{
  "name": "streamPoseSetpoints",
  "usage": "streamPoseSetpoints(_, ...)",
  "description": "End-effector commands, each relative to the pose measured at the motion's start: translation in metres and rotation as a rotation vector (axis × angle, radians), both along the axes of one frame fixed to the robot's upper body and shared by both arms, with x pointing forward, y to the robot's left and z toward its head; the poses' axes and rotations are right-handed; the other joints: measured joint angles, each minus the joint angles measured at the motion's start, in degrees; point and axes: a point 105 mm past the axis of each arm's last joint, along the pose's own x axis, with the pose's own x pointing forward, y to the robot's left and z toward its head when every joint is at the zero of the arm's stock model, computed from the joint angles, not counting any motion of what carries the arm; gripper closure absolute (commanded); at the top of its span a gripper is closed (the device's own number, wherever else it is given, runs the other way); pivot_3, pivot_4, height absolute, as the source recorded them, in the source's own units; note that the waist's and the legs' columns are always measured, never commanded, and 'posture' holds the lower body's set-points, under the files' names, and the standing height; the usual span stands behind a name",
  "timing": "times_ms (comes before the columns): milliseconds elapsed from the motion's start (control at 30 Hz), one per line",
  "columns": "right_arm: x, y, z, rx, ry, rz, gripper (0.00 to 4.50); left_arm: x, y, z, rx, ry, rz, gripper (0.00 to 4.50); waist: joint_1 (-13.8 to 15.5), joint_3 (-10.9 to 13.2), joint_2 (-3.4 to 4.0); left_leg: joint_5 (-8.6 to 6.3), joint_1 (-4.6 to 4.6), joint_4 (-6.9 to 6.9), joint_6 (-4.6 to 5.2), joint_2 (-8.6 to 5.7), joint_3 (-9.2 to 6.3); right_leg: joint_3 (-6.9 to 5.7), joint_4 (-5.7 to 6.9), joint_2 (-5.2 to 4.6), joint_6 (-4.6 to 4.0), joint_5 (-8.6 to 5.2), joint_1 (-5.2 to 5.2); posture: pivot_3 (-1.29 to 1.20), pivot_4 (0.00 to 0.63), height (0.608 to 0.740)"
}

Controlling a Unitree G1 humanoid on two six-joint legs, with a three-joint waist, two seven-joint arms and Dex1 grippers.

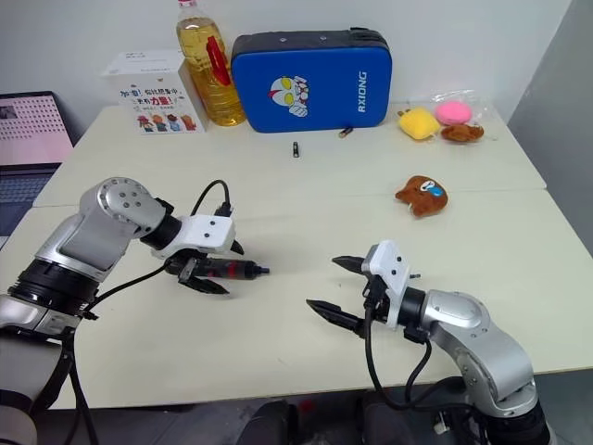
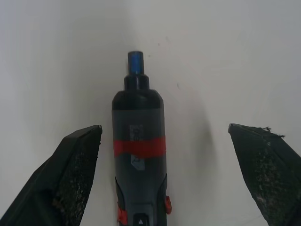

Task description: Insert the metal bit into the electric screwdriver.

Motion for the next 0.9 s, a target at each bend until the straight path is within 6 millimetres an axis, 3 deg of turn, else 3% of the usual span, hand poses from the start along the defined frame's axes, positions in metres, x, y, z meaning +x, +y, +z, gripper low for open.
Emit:
streamPoseSetpoints(33,-0.005,0.002,0.007,0.01,-0.04,0.002,0.04,0.012,-0.004,-0.002,0.055,-0.042,-0.03,0.0,0.1,0.0,-0.01,0.0,0.01,0.01,0.0,-0.01,0.0,0.01,0.02,0.0,0.0,0.0,0.0,0.0,0.15,0.74)
streamPoseSetpoints(233,-0.007,0.003,0.008,0.018,-0.038,-0.009,0.04,0.022,-0.013,-0.011,0.055,-0.036,-0.05,0.0,0.0,0.0,-0.01,0.0,-0.03,0.07,0.0,-0.02,-0.04,-0.03,0.04,0.0,0.0,0.0,0.0,0.0,0.15,0.74)
streamPoseSetpoints(500,-0.011,0.004,0.008,0.029,-0.029,-0.015,0.04,0.027,-0.002,-0.02,0.133,-0.015,-0.06,0.0,0.0,0.0,-0.02,0.0,0.02,0.06,0.01,0.0,-0.06,-0.03,0.14,0.02,-0.01,0.0,0.0,0.0,0.15,0.74)
streamPoseSetpoints(767,-0.012,0.003,0.011,0.034,-0.029,-0.011,0.04,0.03,-0.006,-0.025,0.131,-0.004,-0.06,0.0,0.0,0.0,-0.03,0.0,0.12,0.06,0.01,0.0,-0.06,-0.02,0.19,0.04,-0.01,-0.01,0.06,0.0,0.15,0.74)
streamPoseSetpoints(900,-0.011,0.004,0.011,0.032,-0.03,-0.008,0.0,0.031,-0.011,-0.024,0.108,-0.001,-0.055,0.72,0.1,-0.1,-0.03,0.0,0.19,0.07,0.01,-0.01,-0.06,-0.01,0.21,0.04,-0.01,-0.01,0.12,0.0,0.15,0.74)
